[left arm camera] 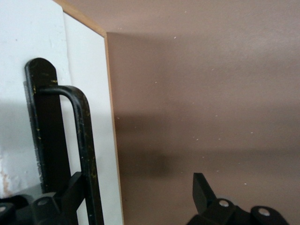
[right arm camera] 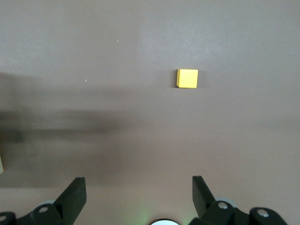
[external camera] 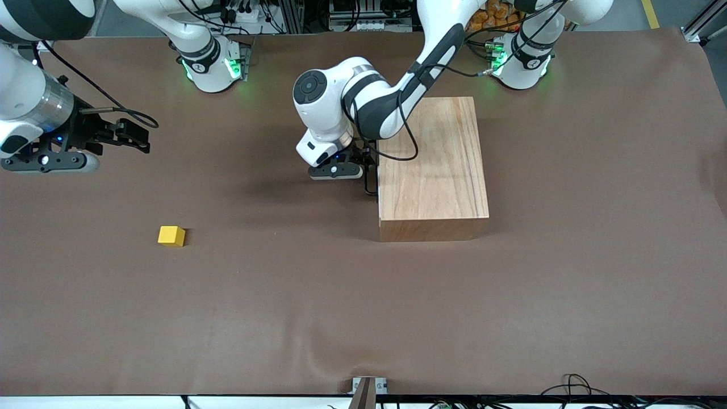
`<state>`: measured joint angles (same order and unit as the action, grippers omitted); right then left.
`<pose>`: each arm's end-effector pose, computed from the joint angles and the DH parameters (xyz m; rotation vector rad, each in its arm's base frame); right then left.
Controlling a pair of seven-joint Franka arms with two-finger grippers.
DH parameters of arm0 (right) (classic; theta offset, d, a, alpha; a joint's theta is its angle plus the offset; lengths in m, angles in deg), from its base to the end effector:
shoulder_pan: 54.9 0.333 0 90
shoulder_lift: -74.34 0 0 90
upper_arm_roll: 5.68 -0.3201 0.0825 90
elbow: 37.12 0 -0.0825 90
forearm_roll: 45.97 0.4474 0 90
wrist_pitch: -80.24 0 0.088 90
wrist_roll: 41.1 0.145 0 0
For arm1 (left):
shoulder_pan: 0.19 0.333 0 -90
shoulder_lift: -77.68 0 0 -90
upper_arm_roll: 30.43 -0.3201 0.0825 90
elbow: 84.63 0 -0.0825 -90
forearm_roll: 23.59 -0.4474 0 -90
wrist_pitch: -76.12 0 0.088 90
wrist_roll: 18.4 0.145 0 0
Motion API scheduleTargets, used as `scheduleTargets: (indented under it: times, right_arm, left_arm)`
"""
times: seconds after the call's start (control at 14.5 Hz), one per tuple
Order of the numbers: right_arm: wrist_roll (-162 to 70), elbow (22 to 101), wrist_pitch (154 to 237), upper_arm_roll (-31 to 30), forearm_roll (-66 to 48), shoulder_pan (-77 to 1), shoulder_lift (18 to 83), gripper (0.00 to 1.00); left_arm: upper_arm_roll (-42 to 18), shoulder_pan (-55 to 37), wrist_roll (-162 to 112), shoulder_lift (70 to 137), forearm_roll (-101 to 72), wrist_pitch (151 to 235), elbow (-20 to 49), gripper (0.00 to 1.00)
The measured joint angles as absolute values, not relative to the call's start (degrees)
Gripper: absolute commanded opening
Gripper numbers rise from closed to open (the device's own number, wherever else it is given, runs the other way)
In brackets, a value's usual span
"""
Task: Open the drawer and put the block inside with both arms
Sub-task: 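Pull the drawer open with the left gripper while the right gripper reaches the cube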
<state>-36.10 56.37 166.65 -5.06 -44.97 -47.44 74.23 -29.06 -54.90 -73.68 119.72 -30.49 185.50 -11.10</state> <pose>0.5994 0.0745 0.5523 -3.1305 -0.0503 0.1985 0.4527 -0.6439 0.2438 -2.9979 0.0822 -0.0267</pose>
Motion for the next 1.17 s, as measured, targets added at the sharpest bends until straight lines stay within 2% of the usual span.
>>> scheduleTargets:
  times: [0.83, 1.17]
  right_arm:
    - [-35.96, 58.6, 168.0, -4.79, -44.97, -47.42, 74.13, 1.0]
    - [-35.94, 62.77, 173.24, -4.66, -44.97, -47.42, 73.99, 1.0]
  left_arm:
    - [-28.48, -56.57, -75.51, 120.38, -30.49, 192.87, -11.09, 1.0]
    - [-28.18, -56.73, -76.96, 120.62, -30.49, 194.78, -11.09, 1.0]
